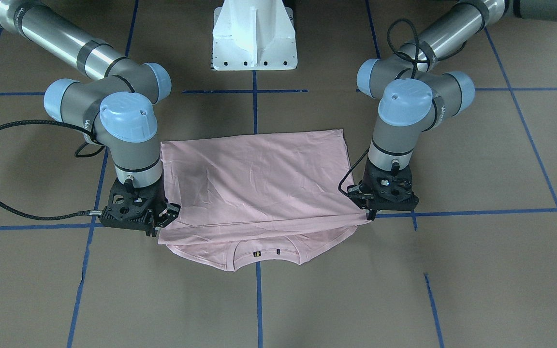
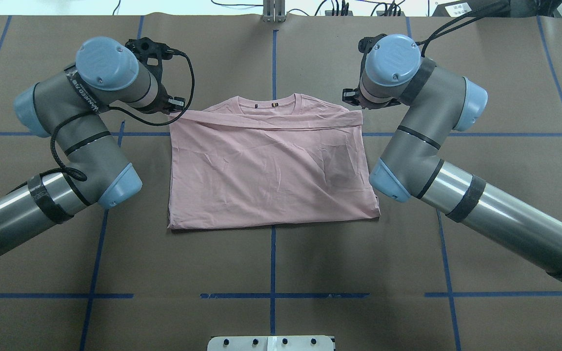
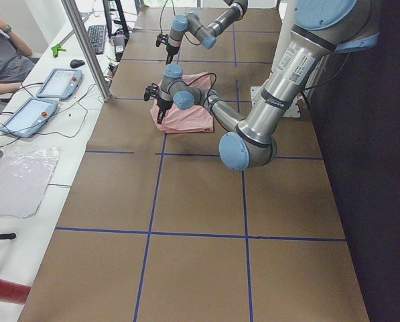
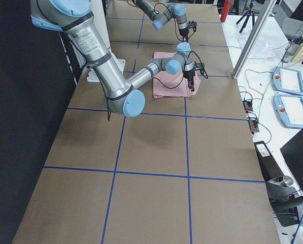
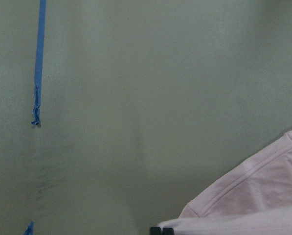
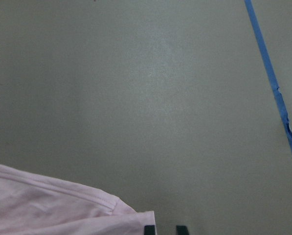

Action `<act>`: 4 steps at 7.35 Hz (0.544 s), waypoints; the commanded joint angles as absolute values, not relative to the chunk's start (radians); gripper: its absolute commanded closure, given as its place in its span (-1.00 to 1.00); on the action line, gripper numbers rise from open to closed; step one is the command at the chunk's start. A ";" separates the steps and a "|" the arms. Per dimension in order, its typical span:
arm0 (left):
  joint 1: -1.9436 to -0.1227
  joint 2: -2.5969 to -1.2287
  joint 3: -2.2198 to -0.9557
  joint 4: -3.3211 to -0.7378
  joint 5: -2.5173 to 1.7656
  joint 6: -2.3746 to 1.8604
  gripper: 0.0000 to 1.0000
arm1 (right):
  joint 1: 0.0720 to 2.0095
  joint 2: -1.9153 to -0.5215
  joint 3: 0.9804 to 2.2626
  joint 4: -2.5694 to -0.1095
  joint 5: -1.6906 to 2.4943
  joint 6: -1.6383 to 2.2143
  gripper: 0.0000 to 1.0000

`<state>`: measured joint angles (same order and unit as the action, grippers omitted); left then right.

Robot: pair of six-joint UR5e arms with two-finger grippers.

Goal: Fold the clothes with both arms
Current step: 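Open both grippers and raise them off the folded hem, then move the left gripper to the folded shirt's side edge while the right arm withdraws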

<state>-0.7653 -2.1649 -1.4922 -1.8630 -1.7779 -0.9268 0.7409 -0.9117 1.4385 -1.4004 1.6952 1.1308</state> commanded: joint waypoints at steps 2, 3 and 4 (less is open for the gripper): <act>-0.767 -2.105 -1.590 -1.930 -1.790 -0.839 -1.00 | 0.742 -0.888 1.440 -1.396 1.701 1.096 -1.00; -0.765 -2.036 -1.696 -1.930 -1.825 -0.839 -1.00 | 0.785 -0.894 1.451 -1.396 1.789 1.004 -1.00; -0.756 -1.957 -1.797 -1.936 -1.847 -0.856 -1.00 | 0.840 -0.922 1.475 -1.394 1.872 0.900 -1.00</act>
<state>-0.7634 -2.0444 -1.6765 -1.9290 -1.8183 -0.8488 0.7829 -0.9004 1.4523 -1.3956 1.7773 1.0124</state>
